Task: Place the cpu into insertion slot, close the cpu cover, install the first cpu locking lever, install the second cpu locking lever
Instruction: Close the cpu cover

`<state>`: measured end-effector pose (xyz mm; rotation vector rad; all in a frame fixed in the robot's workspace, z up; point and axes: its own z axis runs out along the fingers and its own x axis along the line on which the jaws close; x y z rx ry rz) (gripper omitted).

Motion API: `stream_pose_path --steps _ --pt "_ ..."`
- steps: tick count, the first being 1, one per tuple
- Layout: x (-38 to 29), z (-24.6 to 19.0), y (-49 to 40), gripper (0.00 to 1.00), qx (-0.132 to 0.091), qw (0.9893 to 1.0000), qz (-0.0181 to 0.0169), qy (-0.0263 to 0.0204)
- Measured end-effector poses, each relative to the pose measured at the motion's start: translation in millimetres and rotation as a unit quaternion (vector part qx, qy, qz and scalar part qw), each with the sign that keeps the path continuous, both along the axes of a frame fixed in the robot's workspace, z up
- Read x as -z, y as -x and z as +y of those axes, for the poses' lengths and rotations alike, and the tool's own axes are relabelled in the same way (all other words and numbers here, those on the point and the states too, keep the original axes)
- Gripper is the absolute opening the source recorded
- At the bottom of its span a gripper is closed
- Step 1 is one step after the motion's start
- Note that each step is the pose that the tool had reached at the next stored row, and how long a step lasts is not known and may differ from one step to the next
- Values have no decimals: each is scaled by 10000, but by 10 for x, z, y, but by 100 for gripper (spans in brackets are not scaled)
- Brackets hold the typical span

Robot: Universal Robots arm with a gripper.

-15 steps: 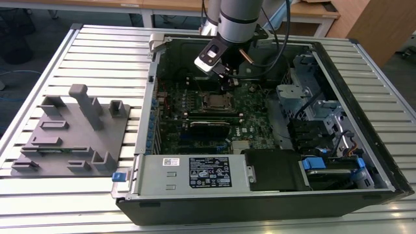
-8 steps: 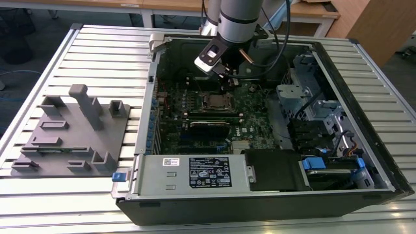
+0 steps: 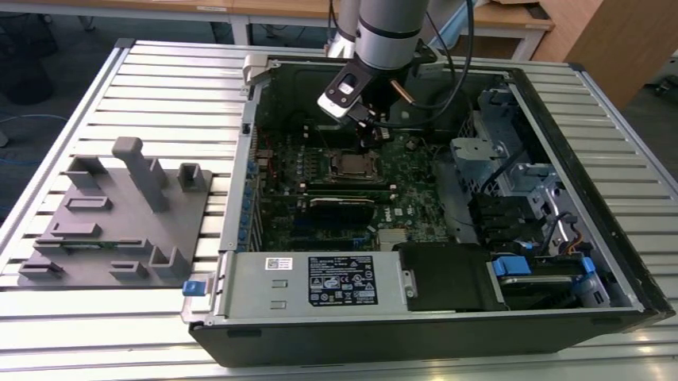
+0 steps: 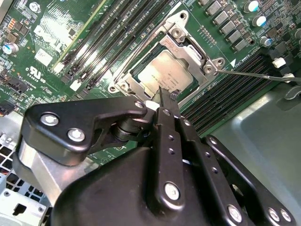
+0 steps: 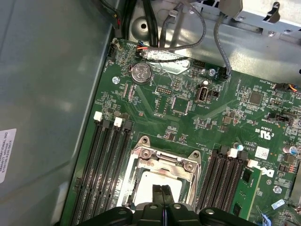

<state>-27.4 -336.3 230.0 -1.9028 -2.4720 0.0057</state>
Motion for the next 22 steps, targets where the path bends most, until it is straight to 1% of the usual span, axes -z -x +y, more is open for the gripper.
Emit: stream_pose_path --steps 20,21,22 --pt "-3 0 0 10 -26 10000 0 0" --pt "-24 0 0 10 -26 10000 0 0" --pt "-24 0 0 10 -26 10000 0 0"
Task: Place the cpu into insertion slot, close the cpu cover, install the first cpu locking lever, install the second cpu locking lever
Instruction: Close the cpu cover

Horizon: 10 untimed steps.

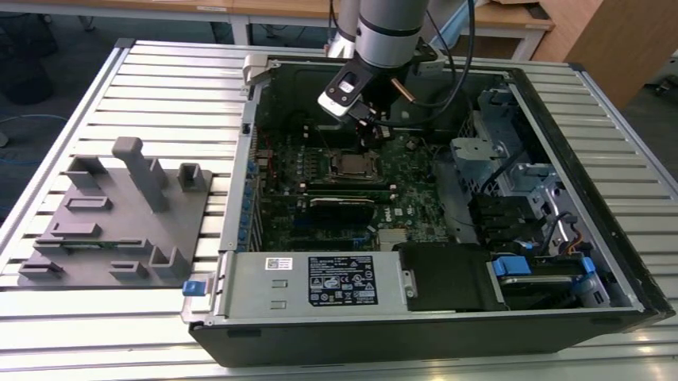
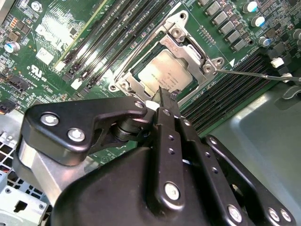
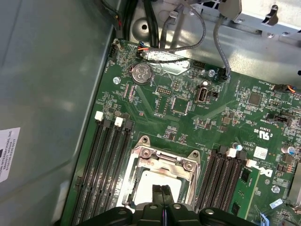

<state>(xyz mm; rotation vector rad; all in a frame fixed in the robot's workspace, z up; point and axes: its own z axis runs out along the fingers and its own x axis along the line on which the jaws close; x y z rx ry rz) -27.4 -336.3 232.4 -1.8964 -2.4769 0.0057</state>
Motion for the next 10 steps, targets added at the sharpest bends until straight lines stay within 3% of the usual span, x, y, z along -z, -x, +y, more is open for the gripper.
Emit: stream_pose_path --steps 10 --pt "-11 0 0 10 0 10000 0 0"
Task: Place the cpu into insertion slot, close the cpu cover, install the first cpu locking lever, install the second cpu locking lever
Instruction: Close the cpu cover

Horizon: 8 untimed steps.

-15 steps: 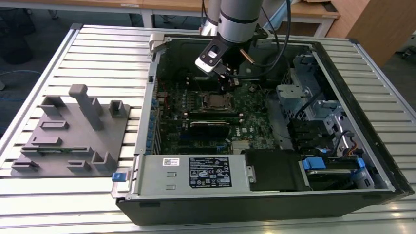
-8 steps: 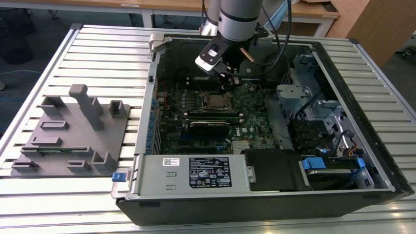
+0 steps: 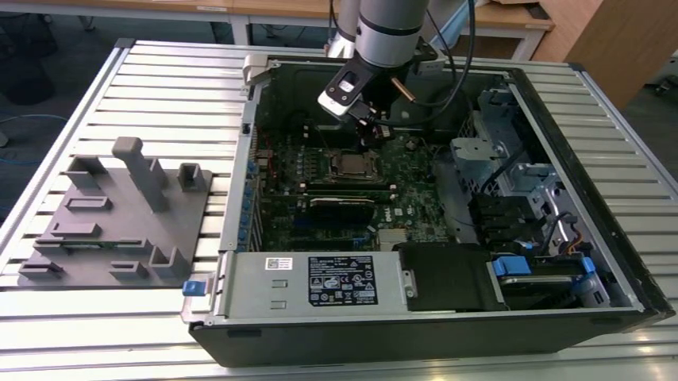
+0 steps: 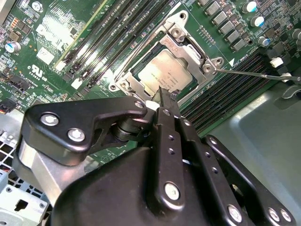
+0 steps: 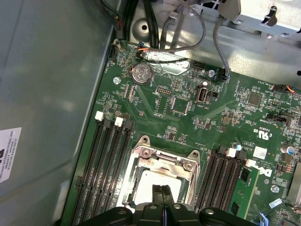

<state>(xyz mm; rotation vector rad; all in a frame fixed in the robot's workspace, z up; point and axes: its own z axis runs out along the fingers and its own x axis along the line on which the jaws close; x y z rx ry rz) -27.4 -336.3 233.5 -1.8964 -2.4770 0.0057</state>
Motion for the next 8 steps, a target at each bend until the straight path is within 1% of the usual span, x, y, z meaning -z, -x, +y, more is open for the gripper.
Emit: stream_pose_path --steps 4,8 --pt "0 0 0 10 -18 10000 0 0" --pt "0 0 0 10 -216 9998 0 0"
